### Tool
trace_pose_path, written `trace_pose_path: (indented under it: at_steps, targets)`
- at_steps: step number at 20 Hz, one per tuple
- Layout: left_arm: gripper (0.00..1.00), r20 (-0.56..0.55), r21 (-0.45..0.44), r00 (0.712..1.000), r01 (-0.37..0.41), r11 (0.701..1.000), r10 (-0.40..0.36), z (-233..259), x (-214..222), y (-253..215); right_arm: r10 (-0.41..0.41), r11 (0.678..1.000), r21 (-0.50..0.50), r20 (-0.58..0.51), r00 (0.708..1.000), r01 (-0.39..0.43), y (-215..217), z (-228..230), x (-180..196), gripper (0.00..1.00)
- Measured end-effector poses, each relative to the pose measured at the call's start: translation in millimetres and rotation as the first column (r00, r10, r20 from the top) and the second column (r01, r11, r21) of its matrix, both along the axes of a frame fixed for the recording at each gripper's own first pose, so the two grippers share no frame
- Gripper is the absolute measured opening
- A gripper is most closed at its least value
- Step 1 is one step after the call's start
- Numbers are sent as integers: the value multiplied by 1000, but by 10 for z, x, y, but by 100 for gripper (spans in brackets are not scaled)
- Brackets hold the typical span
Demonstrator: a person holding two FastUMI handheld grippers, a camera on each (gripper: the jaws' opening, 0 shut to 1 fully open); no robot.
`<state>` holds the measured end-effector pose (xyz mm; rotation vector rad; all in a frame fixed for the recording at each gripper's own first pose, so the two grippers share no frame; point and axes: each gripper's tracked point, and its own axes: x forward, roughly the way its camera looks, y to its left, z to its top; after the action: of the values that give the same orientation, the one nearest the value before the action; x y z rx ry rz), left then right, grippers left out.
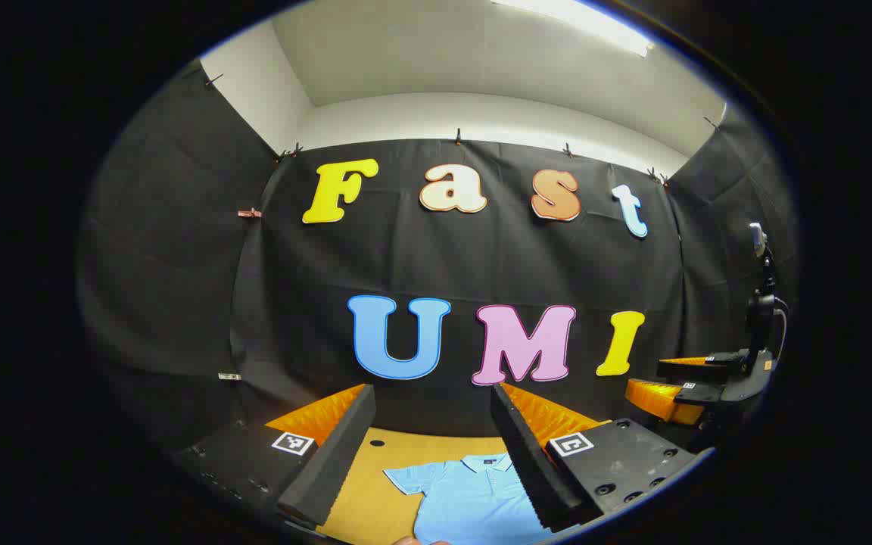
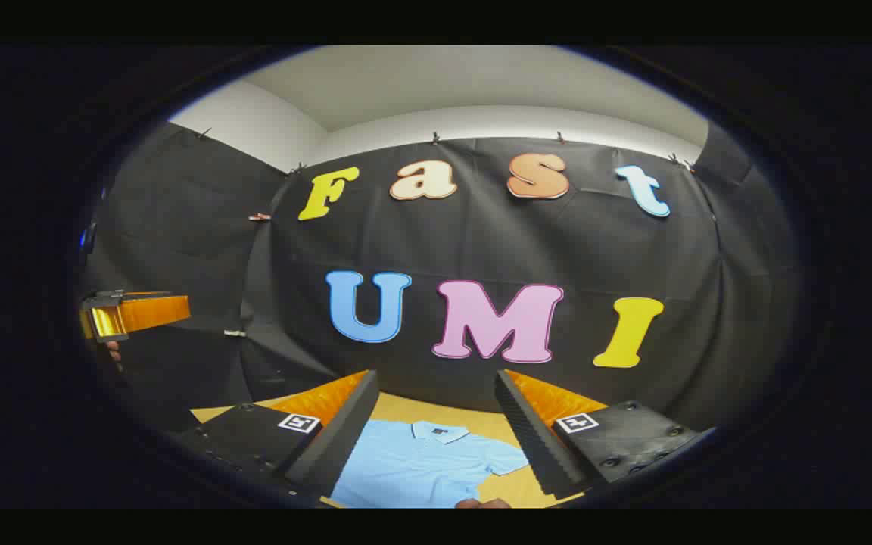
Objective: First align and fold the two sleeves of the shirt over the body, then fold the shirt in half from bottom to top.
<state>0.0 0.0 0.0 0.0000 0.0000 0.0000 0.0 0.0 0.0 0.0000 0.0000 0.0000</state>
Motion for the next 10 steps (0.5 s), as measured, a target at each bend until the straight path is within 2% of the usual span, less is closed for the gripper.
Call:
trace_pose_path:
  at_steps: [3, 4, 6, 7, 8, 10]
  targets:
    - [97, -4, 5, 1000, -9, 1000, 9, -3, 13, 45, -4, 1000, -10, -14, 1000, 3, -9, -45, 20, 97]
    - [93, -4, 4, 1000, -10, 1000, 10, -11, 14, 54, -9, 1000, -8, -21, 1000, 9, -19, -53, 20, 99]
    - [97, -3, 3, 1000, -11, 1000, 11, -10, 8, 73, -18, 1000, 4, -31, 999, 18, -18, -71, 24, 99]
    - [92, -1, 5, 1000, -11, 1000, 11, 5, 16, 88, -23, 1000, 11, -37, 999, 23, -20, -82, 23, 97]
    - [97, -1, 8, 1000, -10, 1000, 10, -4, 18, 97, -26, 1000, 16, -39, 999, 26, -17, -102, 22, 97]
    - [97, -4, 12, 1000, -7, 1000, 7, -4, 24, 106, -30, 999, 12, -42, 999, 31, -14, -116, 29, 97]
